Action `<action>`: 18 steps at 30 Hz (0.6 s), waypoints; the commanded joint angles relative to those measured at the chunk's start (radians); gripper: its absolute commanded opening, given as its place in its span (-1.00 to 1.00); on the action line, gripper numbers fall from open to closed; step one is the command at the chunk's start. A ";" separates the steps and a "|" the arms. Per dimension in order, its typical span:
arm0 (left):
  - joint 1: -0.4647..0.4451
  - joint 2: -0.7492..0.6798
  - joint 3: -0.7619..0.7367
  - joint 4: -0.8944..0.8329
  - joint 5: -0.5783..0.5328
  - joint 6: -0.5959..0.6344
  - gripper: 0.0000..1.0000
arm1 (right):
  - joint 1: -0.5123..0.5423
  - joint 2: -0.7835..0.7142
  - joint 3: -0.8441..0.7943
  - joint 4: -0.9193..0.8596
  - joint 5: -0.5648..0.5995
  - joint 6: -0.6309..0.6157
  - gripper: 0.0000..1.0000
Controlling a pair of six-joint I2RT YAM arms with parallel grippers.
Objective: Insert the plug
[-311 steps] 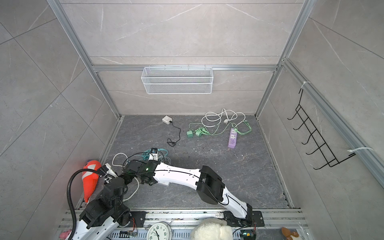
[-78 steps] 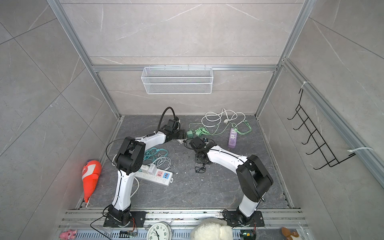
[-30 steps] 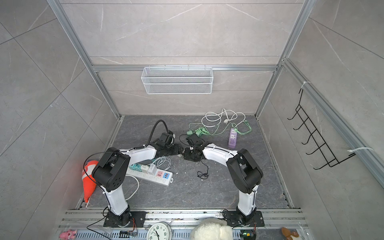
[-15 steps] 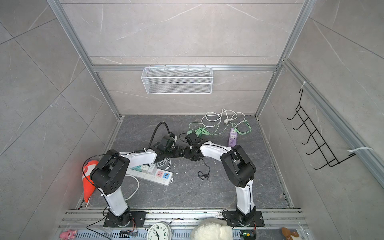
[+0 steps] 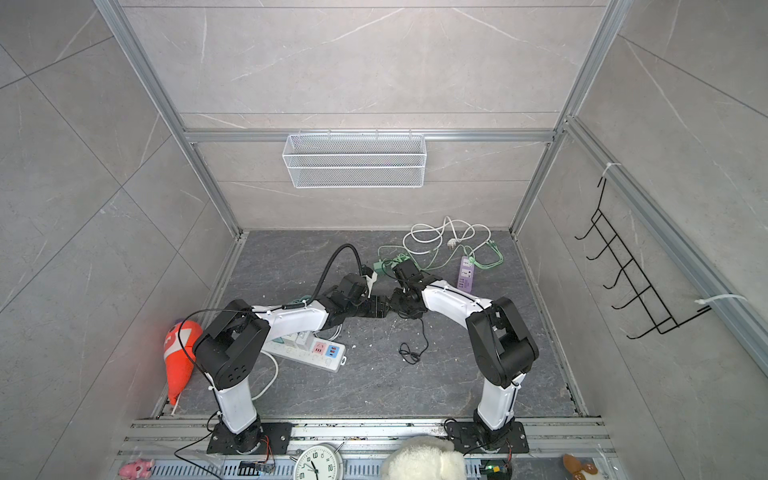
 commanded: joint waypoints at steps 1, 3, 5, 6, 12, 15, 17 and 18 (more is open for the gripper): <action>-0.070 -0.002 0.012 -0.006 0.129 0.066 0.51 | -0.022 -0.054 0.006 0.052 -0.010 -0.025 -0.12; -0.070 -0.032 -0.002 -0.038 0.126 0.113 0.51 | -0.043 -0.069 0.003 0.041 -0.011 -0.032 -0.12; -0.069 -0.073 -0.009 -0.094 0.097 0.204 0.51 | -0.060 -0.090 0.001 0.026 -0.011 -0.046 -0.12; -0.070 -0.093 -0.001 -0.141 0.082 0.269 0.52 | -0.067 -0.100 -0.002 0.019 -0.011 -0.054 -0.11; -0.069 -0.164 0.084 -0.397 -0.055 0.705 0.57 | -0.087 -0.149 -0.021 -0.026 -0.008 -0.099 -0.11; -0.065 -0.190 0.039 -0.384 -0.091 0.982 0.64 | -0.091 -0.178 -0.047 -0.029 -0.010 -0.113 -0.11; -0.053 -0.197 0.005 -0.352 -0.097 1.148 0.68 | -0.093 -0.197 -0.065 -0.031 -0.014 -0.124 -0.11; -0.037 -0.197 0.001 -0.344 -0.090 1.192 0.70 | -0.094 -0.206 -0.075 -0.030 -0.019 -0.131 -0.11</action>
